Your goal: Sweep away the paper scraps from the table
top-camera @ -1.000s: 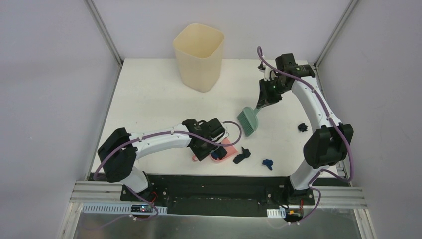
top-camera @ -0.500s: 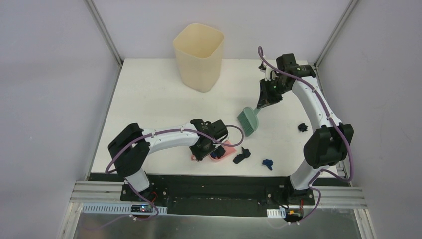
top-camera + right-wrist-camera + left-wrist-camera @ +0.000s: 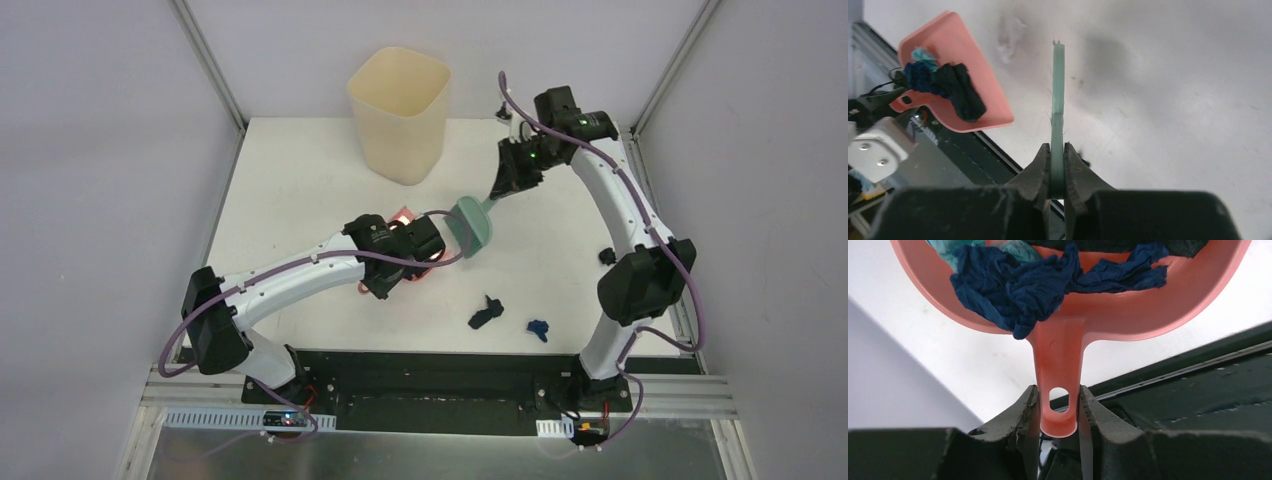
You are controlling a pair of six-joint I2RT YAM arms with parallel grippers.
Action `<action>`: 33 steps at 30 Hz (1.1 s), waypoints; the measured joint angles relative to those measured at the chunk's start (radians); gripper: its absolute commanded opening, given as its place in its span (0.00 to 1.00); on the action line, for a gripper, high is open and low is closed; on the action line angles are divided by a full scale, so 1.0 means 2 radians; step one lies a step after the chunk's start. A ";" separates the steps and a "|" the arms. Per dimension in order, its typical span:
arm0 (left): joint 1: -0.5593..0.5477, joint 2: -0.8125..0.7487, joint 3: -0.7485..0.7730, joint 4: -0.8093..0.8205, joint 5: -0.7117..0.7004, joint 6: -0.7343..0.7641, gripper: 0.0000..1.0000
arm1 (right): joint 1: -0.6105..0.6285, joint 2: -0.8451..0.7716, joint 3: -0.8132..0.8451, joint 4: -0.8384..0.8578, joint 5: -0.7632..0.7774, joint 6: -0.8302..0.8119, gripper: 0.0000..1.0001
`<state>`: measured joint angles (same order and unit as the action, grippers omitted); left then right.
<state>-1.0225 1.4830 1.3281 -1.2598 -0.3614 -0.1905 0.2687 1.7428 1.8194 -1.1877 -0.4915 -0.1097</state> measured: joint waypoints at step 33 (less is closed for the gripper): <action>0.000 -0.011 -0.017 -0.072 0.002 -0.046 0.13 | 0.050 0.225 0.041 0.025 -0.109 0.142 0.00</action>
<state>-1.0225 1.4609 1.2934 -1.4036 -0.3569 -0.2821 0.3679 2.1925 1.9018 -1.1374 -0.7097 0.1734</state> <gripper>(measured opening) 0.280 0.086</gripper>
